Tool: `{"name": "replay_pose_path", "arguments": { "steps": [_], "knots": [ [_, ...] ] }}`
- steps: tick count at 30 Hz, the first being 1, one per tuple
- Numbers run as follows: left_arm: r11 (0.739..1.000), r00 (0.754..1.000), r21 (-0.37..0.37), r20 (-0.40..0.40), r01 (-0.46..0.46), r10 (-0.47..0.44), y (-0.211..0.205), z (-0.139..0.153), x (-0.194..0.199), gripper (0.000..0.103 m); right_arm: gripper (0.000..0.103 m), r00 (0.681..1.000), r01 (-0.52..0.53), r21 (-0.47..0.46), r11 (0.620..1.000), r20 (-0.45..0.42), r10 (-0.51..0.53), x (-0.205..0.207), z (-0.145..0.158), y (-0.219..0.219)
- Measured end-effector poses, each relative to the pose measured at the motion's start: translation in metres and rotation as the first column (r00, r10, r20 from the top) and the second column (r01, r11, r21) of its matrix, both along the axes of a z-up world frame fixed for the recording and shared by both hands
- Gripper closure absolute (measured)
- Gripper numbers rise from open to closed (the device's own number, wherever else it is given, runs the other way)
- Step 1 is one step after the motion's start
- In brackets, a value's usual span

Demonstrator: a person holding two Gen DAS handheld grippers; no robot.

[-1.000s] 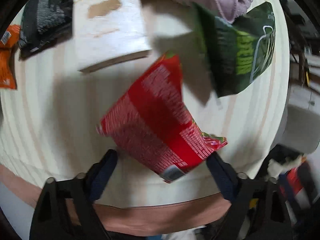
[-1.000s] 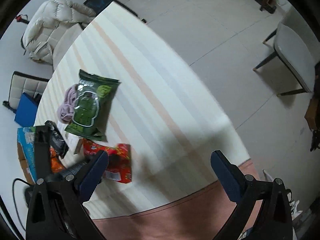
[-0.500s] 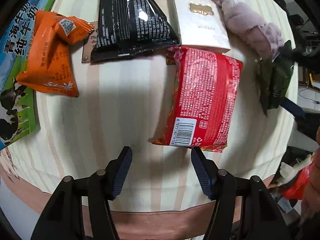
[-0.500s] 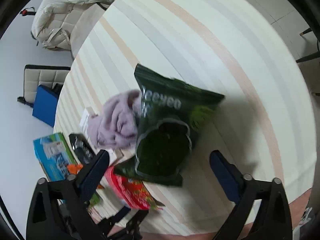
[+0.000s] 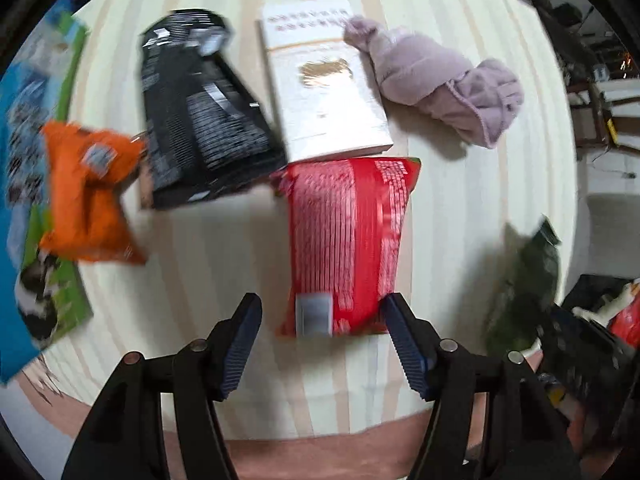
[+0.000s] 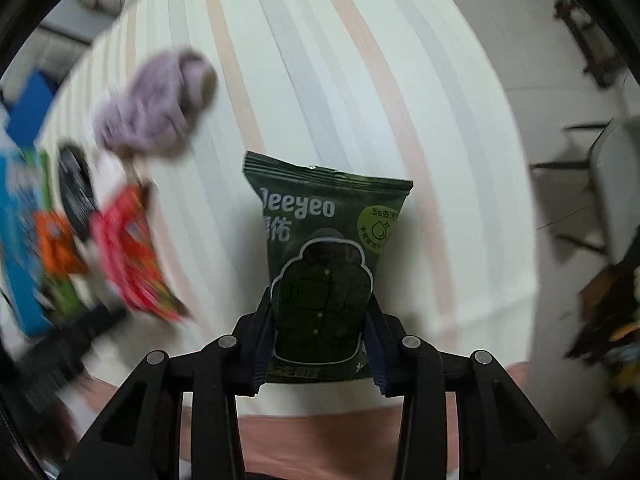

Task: Organize soft objects
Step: 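Grasp the red snack bag with the left tool while the right tool grasps the green bag, then place both bags into the box beside the tissue pack and release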

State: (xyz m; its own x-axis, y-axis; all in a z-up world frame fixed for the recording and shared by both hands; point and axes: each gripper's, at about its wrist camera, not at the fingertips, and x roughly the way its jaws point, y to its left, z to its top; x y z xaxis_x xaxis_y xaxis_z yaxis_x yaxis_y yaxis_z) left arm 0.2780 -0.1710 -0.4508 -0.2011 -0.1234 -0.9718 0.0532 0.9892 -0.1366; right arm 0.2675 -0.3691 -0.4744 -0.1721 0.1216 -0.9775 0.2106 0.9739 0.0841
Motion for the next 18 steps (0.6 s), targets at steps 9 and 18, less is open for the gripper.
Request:
{"name": "replay_pose_path", "arguments": {
  "steps": [9, 18],
  "knots": [
    [0.987, 0.994, 0.126, 0.036, 0.102, -0.107, -0.046, -0.022, 0.013, 0.039, 0.049, 1.0, -0.002, -0.066, 0.998, -0.017, 0.001, 0.004, -0.015, 0.017],
    [0.991, 0.989, 0.092, 0.102, 0.101, -0.11, -0.023, 0.004, -0.008, 0.061, 0.066, 0.997, 0.067, -0.069, 0.995, 0.045, -0.064, -0.004, -0.006, 0.024]
  ]
}}
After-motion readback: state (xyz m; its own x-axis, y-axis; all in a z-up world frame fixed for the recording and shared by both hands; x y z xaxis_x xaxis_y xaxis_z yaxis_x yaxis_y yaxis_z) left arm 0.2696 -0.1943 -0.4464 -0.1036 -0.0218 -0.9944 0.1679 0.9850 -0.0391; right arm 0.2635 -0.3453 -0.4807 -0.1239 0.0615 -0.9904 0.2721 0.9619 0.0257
